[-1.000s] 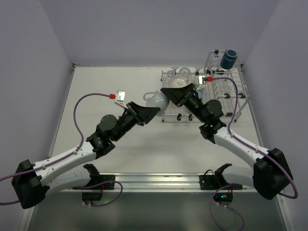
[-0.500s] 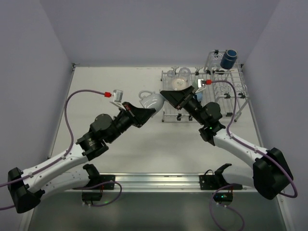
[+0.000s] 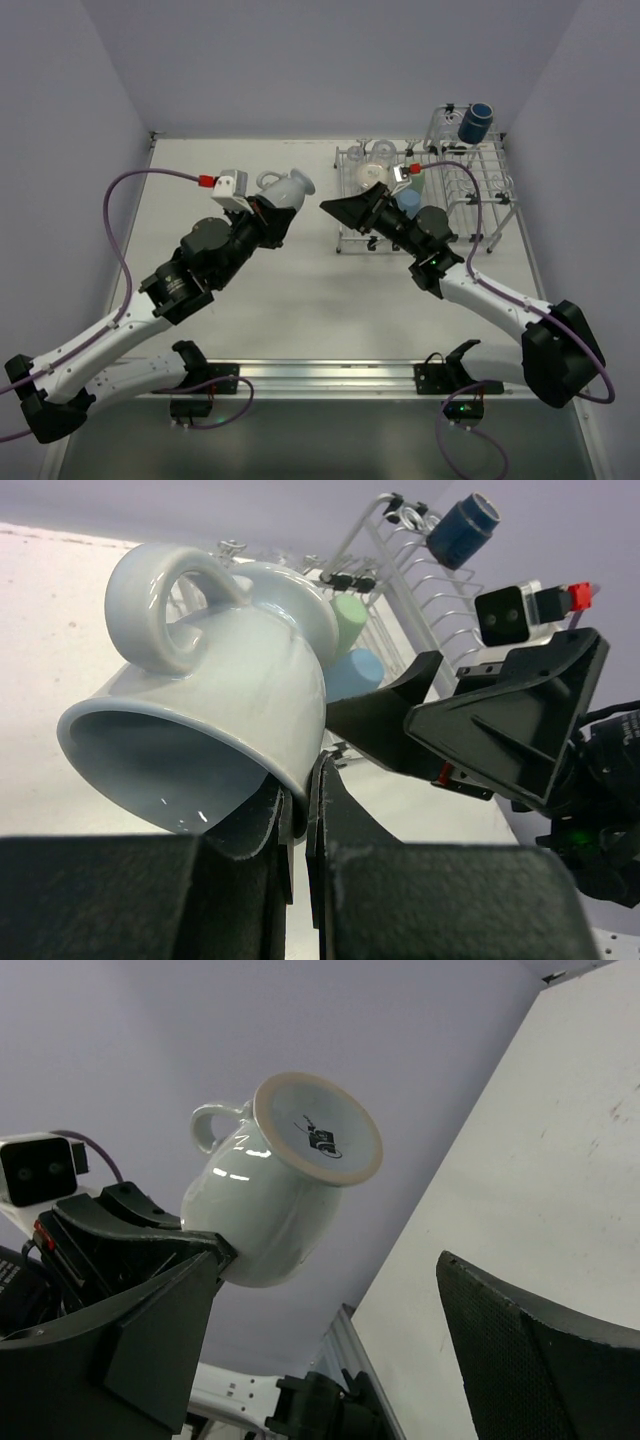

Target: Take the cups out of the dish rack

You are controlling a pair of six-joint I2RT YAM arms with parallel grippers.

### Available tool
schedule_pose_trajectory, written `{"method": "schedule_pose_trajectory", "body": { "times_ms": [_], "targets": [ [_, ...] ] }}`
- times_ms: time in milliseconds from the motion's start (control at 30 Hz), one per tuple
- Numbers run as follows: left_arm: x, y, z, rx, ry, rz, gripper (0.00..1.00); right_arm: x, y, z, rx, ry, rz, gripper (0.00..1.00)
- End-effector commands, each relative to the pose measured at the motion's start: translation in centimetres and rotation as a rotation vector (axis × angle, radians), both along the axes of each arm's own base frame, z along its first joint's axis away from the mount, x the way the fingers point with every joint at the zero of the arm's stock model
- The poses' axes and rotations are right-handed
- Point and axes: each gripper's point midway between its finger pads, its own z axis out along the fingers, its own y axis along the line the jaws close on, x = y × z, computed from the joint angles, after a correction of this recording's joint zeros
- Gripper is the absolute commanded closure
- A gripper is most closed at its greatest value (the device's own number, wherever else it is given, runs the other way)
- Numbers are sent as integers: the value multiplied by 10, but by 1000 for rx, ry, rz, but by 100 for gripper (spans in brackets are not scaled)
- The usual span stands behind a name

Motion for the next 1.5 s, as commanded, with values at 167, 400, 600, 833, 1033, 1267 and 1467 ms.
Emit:
{"method": "schedule_pose_trajectory", "body": {
  "times_ms": [167,400,600,833,1033,1267,1467],
  "targets": [
    [6,31,63,33,-112,120,100,0,7,18,-35,-75,28,1],
    [23,47,57,210,-49,222,100,-1,3,12,-77,-73,4,1],
    [106,38,-12,429,200,177,100,-15,-15,0,-176,-76,-59,1],
    [194,39,-75,579,431,110,100,-52,-43,-13,-320,-106,-90,1],
    [244,36,-130,718,577,105,100,-71,-66,-26,-422,-130,-113,1],
    [263,36,-164,709,601,96,100,-77,-74,-47,-458,-100,-116,1],
    [272,34,-181,736,611,73,100,-77,-72,-52,-455,-87,-104,1]
  ]
}}
